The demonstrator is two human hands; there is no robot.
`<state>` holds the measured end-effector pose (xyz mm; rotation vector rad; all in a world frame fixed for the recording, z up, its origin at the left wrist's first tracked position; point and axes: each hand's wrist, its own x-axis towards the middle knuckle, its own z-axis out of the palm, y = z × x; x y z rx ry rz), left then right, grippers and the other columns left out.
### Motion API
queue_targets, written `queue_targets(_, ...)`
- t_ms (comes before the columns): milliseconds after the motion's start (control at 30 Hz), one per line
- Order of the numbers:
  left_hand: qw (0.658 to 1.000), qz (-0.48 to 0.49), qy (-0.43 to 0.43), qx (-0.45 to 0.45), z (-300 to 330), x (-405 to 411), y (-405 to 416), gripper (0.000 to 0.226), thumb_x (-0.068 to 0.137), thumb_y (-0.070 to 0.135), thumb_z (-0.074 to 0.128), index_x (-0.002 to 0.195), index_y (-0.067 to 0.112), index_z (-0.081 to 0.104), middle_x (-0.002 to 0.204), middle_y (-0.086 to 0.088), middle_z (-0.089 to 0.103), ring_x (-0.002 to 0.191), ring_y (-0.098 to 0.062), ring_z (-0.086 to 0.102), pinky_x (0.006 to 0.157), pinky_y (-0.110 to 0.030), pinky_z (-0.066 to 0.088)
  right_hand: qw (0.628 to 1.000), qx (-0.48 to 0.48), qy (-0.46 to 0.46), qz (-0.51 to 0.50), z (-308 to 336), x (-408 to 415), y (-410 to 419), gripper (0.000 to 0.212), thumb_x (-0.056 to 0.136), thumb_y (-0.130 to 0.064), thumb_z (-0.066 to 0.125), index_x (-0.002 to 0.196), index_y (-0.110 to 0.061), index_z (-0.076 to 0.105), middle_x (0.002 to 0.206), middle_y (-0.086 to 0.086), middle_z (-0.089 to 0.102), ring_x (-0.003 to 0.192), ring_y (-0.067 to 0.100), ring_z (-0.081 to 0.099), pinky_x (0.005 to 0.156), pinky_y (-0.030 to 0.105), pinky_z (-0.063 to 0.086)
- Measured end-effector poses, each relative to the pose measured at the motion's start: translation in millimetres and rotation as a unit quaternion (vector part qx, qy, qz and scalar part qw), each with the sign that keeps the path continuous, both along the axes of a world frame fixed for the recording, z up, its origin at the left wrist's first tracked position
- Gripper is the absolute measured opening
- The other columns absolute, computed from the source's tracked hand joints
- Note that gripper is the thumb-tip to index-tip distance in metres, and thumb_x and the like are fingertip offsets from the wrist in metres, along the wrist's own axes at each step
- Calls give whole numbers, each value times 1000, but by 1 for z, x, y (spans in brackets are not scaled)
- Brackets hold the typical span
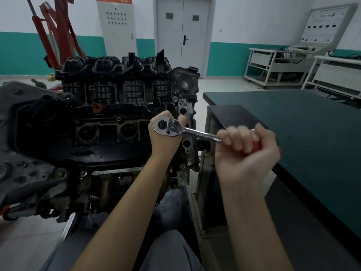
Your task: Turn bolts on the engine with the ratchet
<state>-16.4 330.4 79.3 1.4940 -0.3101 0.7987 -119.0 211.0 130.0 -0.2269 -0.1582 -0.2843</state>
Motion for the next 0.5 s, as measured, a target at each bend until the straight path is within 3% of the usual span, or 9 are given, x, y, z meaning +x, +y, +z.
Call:
queue_targets(100,1000,-2,0,-21,2,0,-2,52,82,15,65,51,24,25,40,17,30,39,-2,28,44,-12,27,1000,-4,-13,-14,-6,-7,8,36,79,-12,44,45,-19,34,41,-5,24,39,12,26,43,23,35)
queue_targets(233,1000,-20,-14,-14,0,7,2,52,82,8,62,49,28,26,40,18,33,39,0,29,45,-9,25,995,-92,-22,31,32,21,-7,38,81,-9,42,46,-20,33,39,-6,23,35,10,21,40,19,28)
queue_targets(367,999,-39,-23,23,2,5,1,40,78,27,61,45,35,40,44,17,40,42,0,34,43,-13,29,978,-181,-1,108,75,52,-15,42,86,-8,39,47,-18,32,36,-7,22,31,8,20,36,16,23)
queue_targets(500,999,-33,-17,13,1,4,2,40,78,23,63,47,33,39,45,17,40,42,1,36,44,-11,30,981,-164,-10,107,69,51,-12,42,88,-8,40,47,-19,33,37,-7,23,32,8,20,36,17,24)
